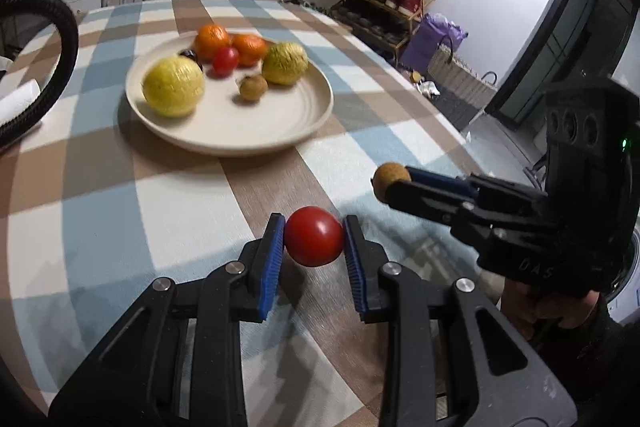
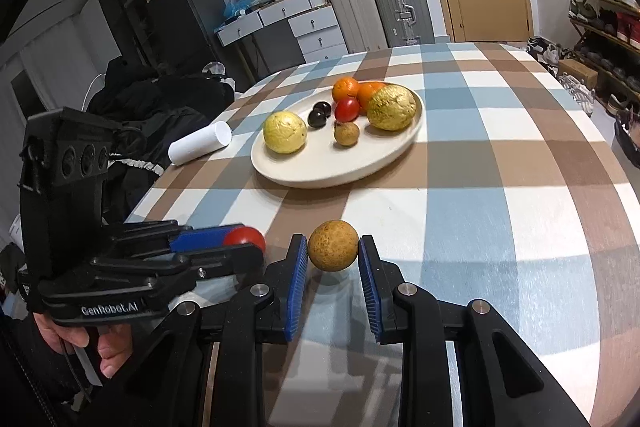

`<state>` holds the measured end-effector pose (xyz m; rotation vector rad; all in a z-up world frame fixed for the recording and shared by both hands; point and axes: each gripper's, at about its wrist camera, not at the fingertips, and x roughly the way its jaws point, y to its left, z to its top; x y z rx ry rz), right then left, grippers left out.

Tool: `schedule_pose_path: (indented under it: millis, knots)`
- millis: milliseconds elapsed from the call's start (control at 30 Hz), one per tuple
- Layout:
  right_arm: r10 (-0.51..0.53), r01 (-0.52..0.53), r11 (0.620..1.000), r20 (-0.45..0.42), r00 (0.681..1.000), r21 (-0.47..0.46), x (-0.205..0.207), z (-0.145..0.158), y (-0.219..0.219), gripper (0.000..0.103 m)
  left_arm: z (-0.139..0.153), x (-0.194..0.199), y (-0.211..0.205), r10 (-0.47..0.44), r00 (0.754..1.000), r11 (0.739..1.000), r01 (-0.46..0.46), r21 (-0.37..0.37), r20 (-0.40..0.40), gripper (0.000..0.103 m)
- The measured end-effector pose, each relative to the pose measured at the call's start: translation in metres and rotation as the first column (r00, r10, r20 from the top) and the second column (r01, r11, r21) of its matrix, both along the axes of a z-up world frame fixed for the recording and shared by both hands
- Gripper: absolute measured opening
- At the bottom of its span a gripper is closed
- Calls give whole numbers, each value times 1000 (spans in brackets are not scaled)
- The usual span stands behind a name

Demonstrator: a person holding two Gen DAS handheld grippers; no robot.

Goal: Organize fruits
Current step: 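Grasp the brown round fruit with the right tool while the left grasps the red tomato, then carry the brown fruit and tomato over the cream plate and lower them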

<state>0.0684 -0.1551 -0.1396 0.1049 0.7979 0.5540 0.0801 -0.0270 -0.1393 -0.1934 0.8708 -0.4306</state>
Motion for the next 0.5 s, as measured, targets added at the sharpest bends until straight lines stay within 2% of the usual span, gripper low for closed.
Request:
schedule_pose_path:
  millis: [200,500]
  knots:
    - [20,-21,1000,11,1000,20,17,11,11,27,27,16,20,24,998,1000,-24,-8,50,27]
    - [55,-57,998,42,998,36,54,30,32,27,62,63,61,88,991,996,-87,-13,101,27]
